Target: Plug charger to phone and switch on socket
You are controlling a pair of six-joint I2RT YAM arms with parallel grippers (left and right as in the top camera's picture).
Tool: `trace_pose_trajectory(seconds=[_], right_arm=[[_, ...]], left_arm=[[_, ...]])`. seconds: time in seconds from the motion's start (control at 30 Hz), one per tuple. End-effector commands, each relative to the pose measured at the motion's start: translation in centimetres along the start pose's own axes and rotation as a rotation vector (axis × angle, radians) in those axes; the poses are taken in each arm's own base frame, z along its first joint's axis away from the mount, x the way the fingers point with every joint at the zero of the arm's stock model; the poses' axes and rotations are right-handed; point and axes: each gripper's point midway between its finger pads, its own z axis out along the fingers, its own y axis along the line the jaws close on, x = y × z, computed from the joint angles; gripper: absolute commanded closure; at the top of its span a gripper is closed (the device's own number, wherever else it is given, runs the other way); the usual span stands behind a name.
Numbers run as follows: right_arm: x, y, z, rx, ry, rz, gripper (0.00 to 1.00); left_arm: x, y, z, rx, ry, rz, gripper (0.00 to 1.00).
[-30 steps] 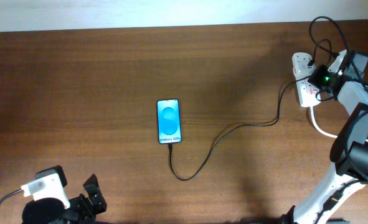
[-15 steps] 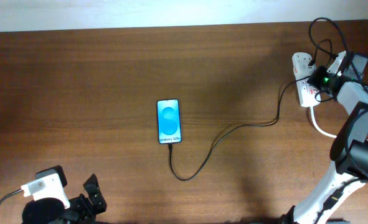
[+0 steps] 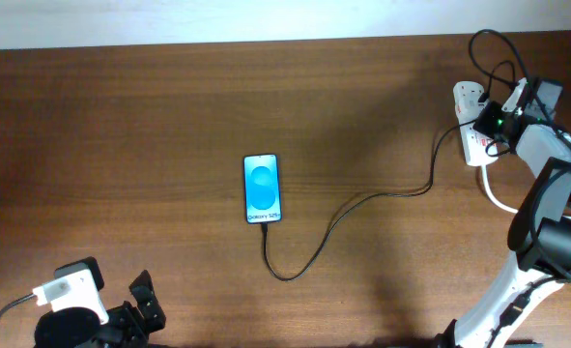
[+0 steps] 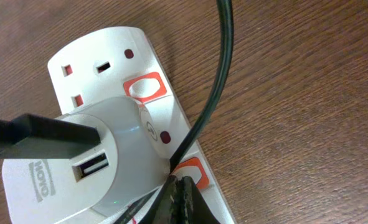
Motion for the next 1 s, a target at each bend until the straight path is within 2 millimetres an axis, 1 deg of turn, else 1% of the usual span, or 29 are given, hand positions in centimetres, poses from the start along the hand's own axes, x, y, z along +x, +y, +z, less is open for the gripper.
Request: trace_pose_trajectory(seconds=[0.0,0.1,0.17,0.27,0.37,0.5,0.6,0.73,0.83,0.9,0.97], right_arm=[[-1.8,-0.8,-1.5,0.054,-0.054,-0.015,0.96],[-2.6,-1.4,-2.2,0.06,-0.075,-0.005,0.96],[-2.7,-1.6,-2.4,0.062,-0.078,-0.002,0.96],[-2.7,-1.1,-2.3,0.039,-0.076,-0.004,0.96],[-2.7,0.1,-2.3,-0.034,-0.073,-0.008,0.96],[-1.8,1.1,-1.9,-0.095,-0.042,0.001,0.96],[-1.1,0.9,-1.2,-0.093,-0.019,0.008,0.96],[-0.9,0.8,-0.9,-0.091,-0.017,0.008,0.96],[-0.4,0.7,-0.2,-0.089,-0.006,0.009,0.96],[0.1,0.8,0.3,-0.091,0.005,0.008,0.96],[0.3,1.3,0.7,-0.096,0.006,-0.002,0.96]], left_arm=[[-0.1,0.2,0.0,-0.01,-0.011,0.01,0.01],[-0.1,0.2,0.0,-0.01,-0.011,0.01,0.01],[-0.1,0.2,0.0,-0.01,-0.011,0.01,0.01],[-0.1,0.2,0.0,-0.01,-0.011,0.01,0.01],[-0.1,0.2,0.0,-0.01,-0.011,0.01,0.01],[-0.1,0.2,0.0,-0.01,-0.011,0.01,0.01],[-0.1,0.2,0.0,-0.01,-0.011,0.01,0.01],[-0.1,0.2,0.0,-0.01,-0.011,0.01,0.01],[-0.1,0.2,0.0,-0.01,-0.011,0.01,0.01],[-0.1,0.2,0.0,-0.01,-0.011,0.01,0.01],[-0.1,0.2,0.0,-0.01,-0.011,0.01,0.01]])
